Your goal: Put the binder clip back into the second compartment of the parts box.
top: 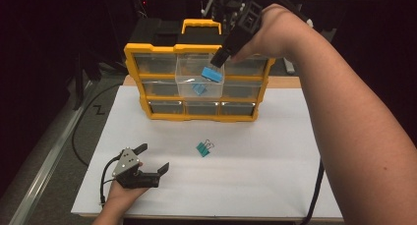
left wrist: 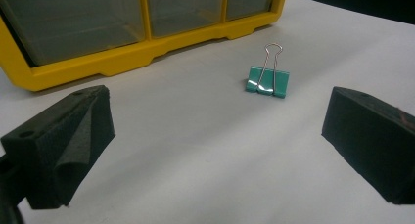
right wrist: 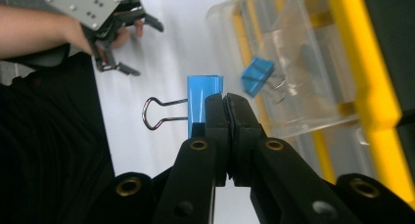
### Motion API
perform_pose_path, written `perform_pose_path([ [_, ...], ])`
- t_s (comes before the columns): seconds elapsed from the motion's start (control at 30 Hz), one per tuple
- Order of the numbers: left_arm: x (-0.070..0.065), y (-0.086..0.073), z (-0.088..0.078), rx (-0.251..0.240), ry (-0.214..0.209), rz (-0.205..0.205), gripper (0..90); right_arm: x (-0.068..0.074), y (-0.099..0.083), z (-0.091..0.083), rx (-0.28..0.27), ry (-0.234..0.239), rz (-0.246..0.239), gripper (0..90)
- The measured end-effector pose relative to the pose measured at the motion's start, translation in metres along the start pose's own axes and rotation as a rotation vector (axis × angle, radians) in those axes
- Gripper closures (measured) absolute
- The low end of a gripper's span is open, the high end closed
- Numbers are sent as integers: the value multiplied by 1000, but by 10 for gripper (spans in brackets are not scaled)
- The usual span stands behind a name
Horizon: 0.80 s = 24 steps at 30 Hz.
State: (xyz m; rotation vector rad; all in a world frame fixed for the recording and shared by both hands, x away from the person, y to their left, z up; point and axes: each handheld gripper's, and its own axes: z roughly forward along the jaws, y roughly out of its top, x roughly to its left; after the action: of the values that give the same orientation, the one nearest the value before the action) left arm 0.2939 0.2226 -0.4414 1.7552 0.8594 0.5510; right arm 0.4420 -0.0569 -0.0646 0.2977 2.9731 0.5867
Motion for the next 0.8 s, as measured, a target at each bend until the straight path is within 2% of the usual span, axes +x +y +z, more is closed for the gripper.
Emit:
perform_pose_path([
  [0.07, 0, 0, 0, -3, 0, -4, 1, -7, 7, 1, 0, -19, 7, 900],
  [0.17, 1, 0, -2, -10, 1, -8, 1, -21, 13, 8, -10, -62, 50, 900],
  [0.23, 2, 0, -2, -12, 2, -9, 1, -29, 15, 16, 3, -55, 66, 900],
  [0.27, 2, 0, -2, -11, 0, -5, 1, -35, 16, 24, 30, -49, 81, 900],
  [0.33, 2, 0, -2, -12, -2, -3, 1, -40, 17, 30, 48, -50, 84, 900],
  [0.6, 1, 1, -2, -9, -10, 6, 1, -46, 18, 37, 49, -50, 111, 895],
  [0.63, 0, 1, -2, -10, -11, 6, 1, -47, 17, 38, 50, -46, 114, 852],
  [0.67, 0, 1, -2, -12, -10, 5, 1, -46, 16, 38, 37, -52, 123, 683],
  [0.7, 0, 1, -2, -11, -9, 5, 1, -45, 16, 36, 36, -70, 135, 598],
  [0.73, 1, 1, -2, -4, -12, 6, 1, -44, 16, 35, 39, -79, 137, 548],
  [0.77, 1, 0, -2, -7, -9, 4, 1, -40, 14, 31, 27, -90, 138, 525],
  [0.8, 1, 0, -1, -6, -9, 3, 1, -38, 12, 29, 22, -82, 134, 520],
])
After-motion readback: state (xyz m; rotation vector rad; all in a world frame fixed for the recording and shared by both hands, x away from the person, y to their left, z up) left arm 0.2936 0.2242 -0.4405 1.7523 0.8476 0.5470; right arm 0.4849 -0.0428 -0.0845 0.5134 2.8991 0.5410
